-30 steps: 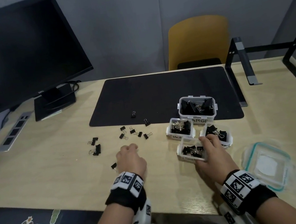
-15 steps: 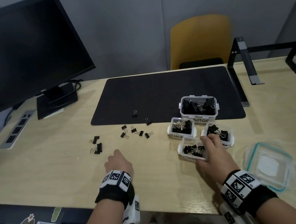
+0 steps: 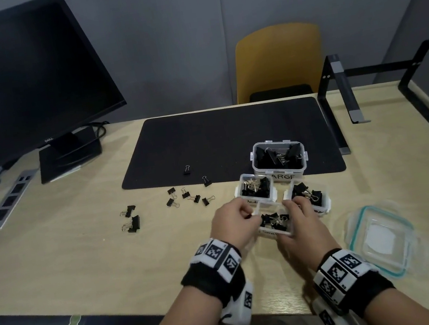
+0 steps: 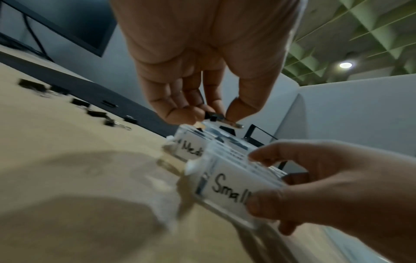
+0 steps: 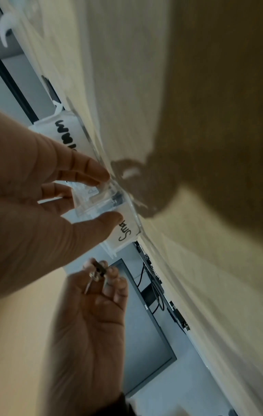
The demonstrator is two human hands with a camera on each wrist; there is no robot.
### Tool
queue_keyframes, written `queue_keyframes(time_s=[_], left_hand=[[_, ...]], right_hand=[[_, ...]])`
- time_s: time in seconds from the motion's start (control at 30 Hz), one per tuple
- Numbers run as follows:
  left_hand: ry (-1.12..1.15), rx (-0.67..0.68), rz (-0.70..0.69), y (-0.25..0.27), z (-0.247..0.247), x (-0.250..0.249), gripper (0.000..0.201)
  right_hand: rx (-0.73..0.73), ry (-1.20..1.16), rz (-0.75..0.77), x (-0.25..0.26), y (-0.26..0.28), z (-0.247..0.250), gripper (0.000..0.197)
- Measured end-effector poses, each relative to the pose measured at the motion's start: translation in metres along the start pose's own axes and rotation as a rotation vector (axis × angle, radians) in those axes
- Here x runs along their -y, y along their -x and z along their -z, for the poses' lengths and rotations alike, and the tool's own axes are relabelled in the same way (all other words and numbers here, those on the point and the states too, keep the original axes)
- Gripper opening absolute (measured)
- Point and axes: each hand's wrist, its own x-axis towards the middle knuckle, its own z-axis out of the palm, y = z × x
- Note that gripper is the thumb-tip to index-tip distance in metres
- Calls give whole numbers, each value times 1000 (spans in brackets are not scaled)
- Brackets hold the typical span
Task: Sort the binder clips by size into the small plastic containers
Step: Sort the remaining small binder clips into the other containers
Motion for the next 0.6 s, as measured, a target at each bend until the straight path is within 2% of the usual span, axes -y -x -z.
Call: queue_keyframes(time_s=[0.2,0.33,0.6], left_hand=[[-38,41,-72,-8,-19,-15,6],[-86,-7,-122,-12,-17,-2,7],[-175,-89,-5,-18,24,68,5]], right_hand=[[8,23,15,-2,-1,0,75],[15,25,-3,1,0,1,76],[116,151,-36,12,-2,18,75]])
